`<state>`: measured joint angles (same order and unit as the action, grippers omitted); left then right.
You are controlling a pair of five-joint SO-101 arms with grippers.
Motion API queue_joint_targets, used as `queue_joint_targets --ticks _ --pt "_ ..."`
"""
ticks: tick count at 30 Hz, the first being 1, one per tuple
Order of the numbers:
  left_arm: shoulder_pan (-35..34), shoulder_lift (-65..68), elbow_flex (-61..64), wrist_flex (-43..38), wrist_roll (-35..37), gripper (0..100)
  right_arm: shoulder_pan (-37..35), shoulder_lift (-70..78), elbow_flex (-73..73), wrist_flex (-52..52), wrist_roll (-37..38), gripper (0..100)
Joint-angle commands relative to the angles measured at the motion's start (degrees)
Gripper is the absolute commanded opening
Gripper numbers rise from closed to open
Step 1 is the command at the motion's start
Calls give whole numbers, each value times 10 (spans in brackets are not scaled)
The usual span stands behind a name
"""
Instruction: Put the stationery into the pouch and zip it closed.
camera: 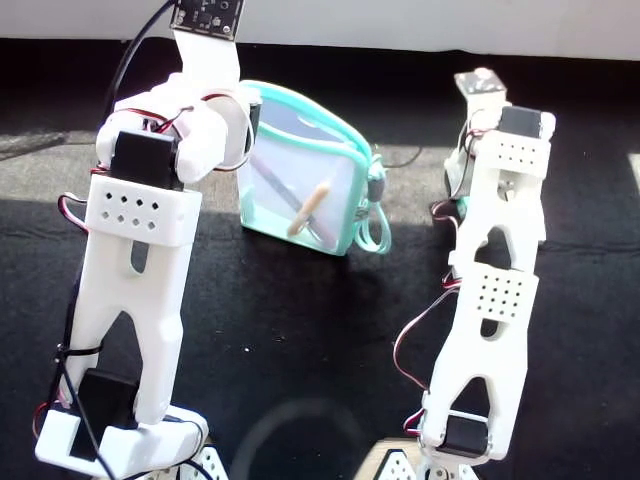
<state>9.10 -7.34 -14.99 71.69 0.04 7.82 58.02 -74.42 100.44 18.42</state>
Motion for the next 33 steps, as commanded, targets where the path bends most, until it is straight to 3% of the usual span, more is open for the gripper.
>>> queue_joint_targets --ticks 1,5,12,22,26,33 --pt "-1 0 0 -2 -4 13 4 -74 15 8 -40 93" --pt "-1 0 0 -2 -4 13 -1 -183 150 8 -62 30" --pt "-1 0 0 -2 -4 13 -3 -385 491 -17 -60 26" --pt "0 0 0 -2 -4 13 7 -522 931 -313 -58 26" --pt "-1 0 0 -2 -4 13 7 -545 1020 -388 -59 27" --pt "-1 0 0 -2 -4 13 -25 -543 1009 -354 -58 28"
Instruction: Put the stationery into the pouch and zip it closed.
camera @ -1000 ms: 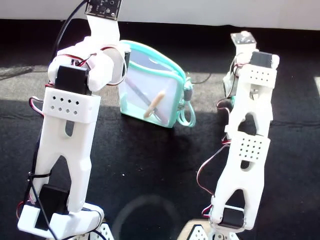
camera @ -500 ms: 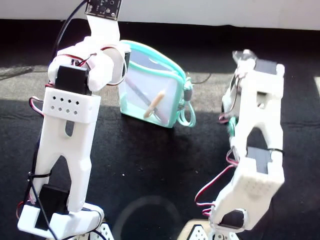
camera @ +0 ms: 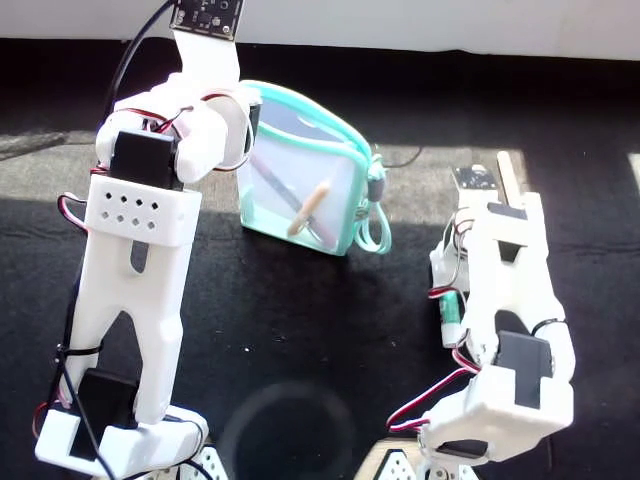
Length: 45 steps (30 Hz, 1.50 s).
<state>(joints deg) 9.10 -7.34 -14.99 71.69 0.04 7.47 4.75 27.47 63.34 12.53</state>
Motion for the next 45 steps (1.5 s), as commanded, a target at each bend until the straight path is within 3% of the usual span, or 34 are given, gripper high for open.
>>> queue_joint_targets --ticks 1,3,9,21,24,29,38,42,45 --pt "-1 0 0 -2 -4 13 -29 -8 -21 27 1 28" --pt "-1 0 0 -2 -4 13 -44 -8 -44 41 0 35" --pt "-1 0 0 -2 -4 13 -53 -7 -96 51 -2 192" --pt "0 0 0 -2 -4 13 -52 -6 -97 8 2 170" --pt "-1 0 0 -2 -4 13 -54 -2 -97 2 43 170" --pt "0 0 0 -2 -4 13 -51 61 -116 6 83 170" --pt "-1 0 0 -2 -4 13 -44 164 -200 6 84 163" --pt "-1 0 0 -2 -5 13 -45 161 -207 12 85 4" --pt "-1 0 0 -2 -5 13 -45 139 -215 48 85 4"
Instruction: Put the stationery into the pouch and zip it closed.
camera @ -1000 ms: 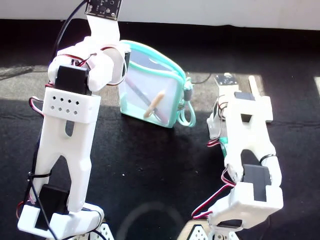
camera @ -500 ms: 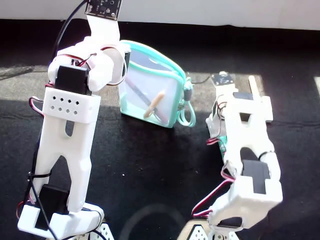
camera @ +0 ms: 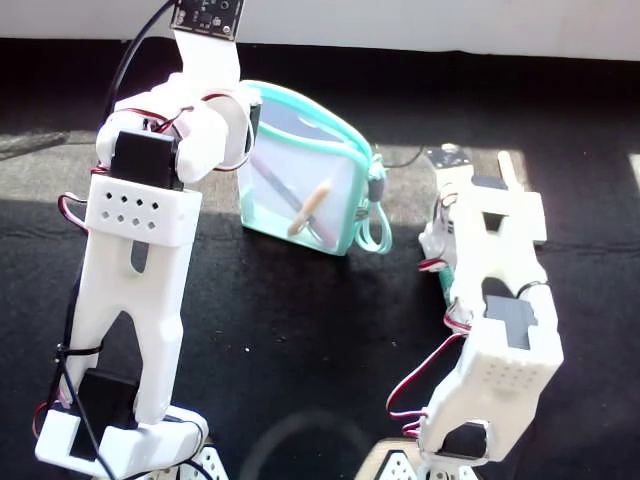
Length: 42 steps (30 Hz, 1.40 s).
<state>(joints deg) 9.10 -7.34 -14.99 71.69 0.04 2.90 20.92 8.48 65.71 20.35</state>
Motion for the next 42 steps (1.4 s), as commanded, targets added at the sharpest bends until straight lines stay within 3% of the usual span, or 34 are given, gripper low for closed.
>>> queue_joint_targets --ticks 1,7,15,19,25,31,42 --pt "-1 0 0 -2 -5 13 1 -42 -32 43 7 5" --pt "-1 0 0 -2 -5 13 -7 -262 -110 116 -3 7" --pt "3 0 0 -2 -5 13 -78 -481 -187 22 -173 7" --pt "3 1 0 -2 -5 13 -137 -493 -189 -56 -212 7" --pt "2 1 0 -2 -5 13 -221 -492 -189 -185 -208 7" --pt "3 0 1 -2 -5 13 -298 -473 -185 -236 -207 7" --pt "3 0 1 -2 -5 13 -307 -365 -207 -248 -210 7"
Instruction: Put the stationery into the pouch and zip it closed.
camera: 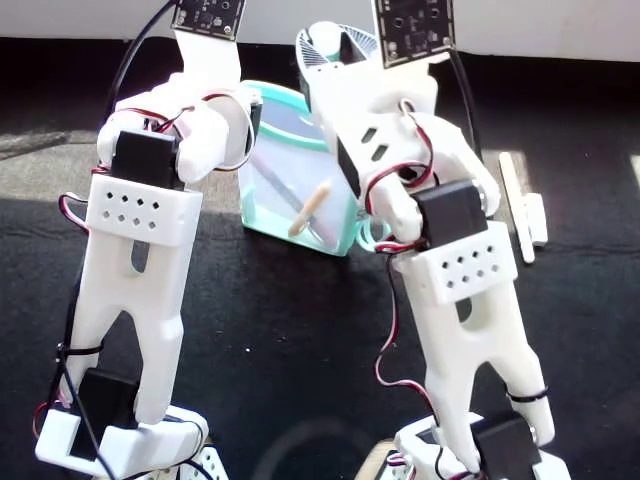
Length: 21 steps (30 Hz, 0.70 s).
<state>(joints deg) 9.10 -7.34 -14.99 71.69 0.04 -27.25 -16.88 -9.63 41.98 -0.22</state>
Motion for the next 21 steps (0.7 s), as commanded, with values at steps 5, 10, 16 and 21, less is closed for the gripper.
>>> queue_joint_targets --ticks 5,10,16,21 --pt "3 0 1 -2 -5 13 -20 29 -26 -11 -4 7" --pt "3 0 1 -2 -5 13 -50 30 -24 -10 -3 7" --pt "0 0 1 -2 -5 13 -46 36 -1 -8 -2 7" --pt "0 0 0 -2 -5 14 -40 32 56 -9 -2 7"
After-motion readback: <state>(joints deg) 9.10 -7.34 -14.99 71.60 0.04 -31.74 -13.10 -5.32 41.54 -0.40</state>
